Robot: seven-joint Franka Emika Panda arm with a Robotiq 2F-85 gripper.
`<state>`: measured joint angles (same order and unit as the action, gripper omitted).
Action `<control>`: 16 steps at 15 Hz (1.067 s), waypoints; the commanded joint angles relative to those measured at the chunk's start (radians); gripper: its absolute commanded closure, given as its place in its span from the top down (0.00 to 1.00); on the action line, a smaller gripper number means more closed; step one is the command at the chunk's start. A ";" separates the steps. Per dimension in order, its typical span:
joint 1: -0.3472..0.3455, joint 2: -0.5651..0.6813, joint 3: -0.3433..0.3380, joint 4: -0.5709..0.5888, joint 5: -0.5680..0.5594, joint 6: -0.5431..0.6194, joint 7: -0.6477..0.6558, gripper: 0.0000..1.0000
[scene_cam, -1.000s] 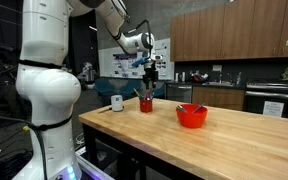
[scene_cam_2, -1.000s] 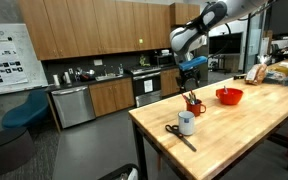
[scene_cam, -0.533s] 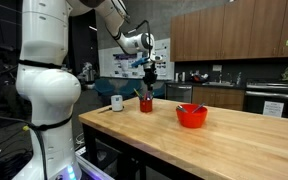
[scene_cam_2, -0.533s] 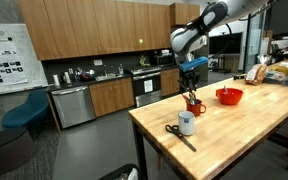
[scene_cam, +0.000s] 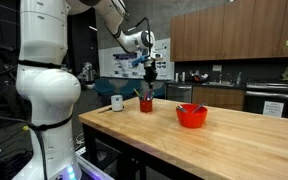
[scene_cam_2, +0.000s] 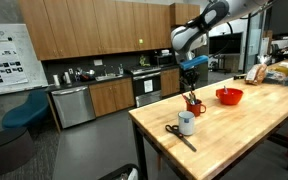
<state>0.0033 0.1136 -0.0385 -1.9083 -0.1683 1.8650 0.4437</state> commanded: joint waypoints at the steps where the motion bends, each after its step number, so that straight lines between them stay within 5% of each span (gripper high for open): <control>1: -0.005 -0.044 -0.003 0.000 0.007 -0.018 -0.008 0.07; 2: -0.006 -0.048 -0.003 0.001 0.009 -0.019 -0.009 0.27; 12: 0.001 -0.029 0.009 0.005 0.016 0.004 -0.002 0.92; 16: -0.001 -0.008 0.005 0.005 0.010 0.024 0.000 1.00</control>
<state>0.0028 0.0954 -0.0311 -1.9048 -0.1546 1.8746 0.4401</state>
